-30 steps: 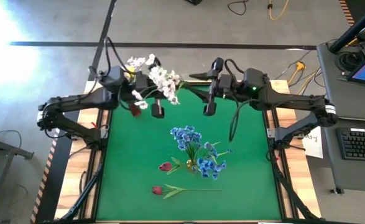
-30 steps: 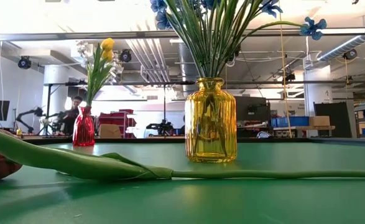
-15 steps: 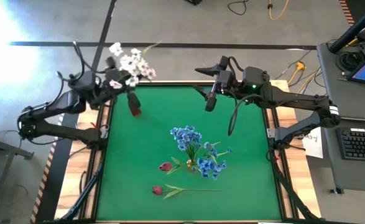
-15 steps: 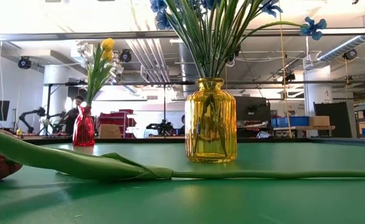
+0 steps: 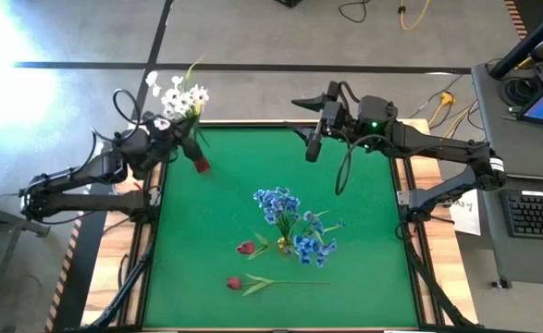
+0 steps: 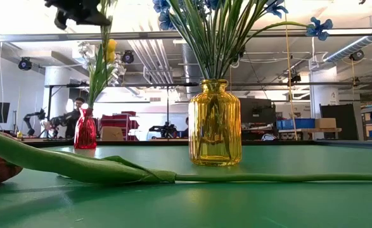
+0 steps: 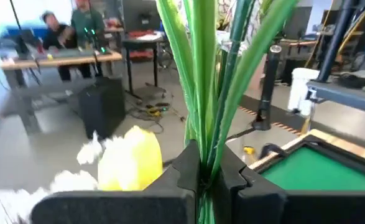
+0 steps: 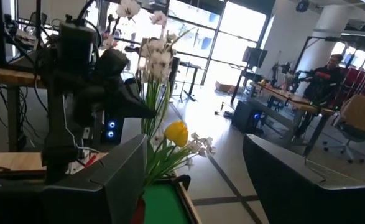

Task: Sort flowers into vase by color
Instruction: Put the white flowers into the red vase

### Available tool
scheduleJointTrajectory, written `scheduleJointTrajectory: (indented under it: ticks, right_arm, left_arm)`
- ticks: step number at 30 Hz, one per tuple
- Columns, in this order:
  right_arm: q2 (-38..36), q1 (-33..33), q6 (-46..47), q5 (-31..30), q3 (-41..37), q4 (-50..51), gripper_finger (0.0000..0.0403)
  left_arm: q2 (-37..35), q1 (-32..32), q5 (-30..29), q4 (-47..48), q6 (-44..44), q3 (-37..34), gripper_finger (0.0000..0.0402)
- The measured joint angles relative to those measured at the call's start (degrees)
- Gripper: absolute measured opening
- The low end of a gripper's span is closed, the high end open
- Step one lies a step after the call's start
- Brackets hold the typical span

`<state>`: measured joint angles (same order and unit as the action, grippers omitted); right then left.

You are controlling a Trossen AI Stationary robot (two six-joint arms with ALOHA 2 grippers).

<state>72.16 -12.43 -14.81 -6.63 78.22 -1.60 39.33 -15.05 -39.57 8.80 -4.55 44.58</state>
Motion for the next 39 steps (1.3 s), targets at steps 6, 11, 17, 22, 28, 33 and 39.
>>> scheduleJointTrajectory:
  ticks: [6, 11, 17, 22, 28, 33, 39]
  right_arm:
    - [0.0, 0.0, -0.1, 0.0, 0.0, 1.3, 0.0257]
    - [0.0, 0.0, -0.2, 0.0, 0.0, 1.4, 0.0261]
    - [0.0, 0.0, -0.2, 0.1, 0.0, 1.4, 0.0256]
    - [0.0, 0.0, -0.2, 0.1, 0.0, 1.4, 0.0255]
    - [0.0, 0.0, -0.3, 0.1, 0.0, 1.4, 0.0258]
    - [0.0, 0.0, -0.2, 0.1, 0.0, 1.4, 0.0254]
    - [0.0, 0.0, 0.1, 0.1, 0.0, 1.4, 0.0258]
  left_arm:
    - [-3.3, 0.0, 2.4, 5.8, -7.0, -2.3, 0.0]
    - [-5.6, 0.0, -1.6, 13.5, -11.4, -2.4, 0.0]
    - [-7.5, 0.0, -3.1, 16.2, -11.4, -2.5, 0.0]
    - [-8.9, 0.0, -10.2, 15.0, -8.0, -4.0, 0.0]
    - [-10.1, 0.0, -12.3, 1.3, -3.3, -10.7, 0.0]
    - [-10.2, 0.0, -13.4, -5.2, -0.4, -13.7, 0.0]
    - [-10.2, 0.0, -14.0, -3.3, -0.5, -13.1, 0.0]
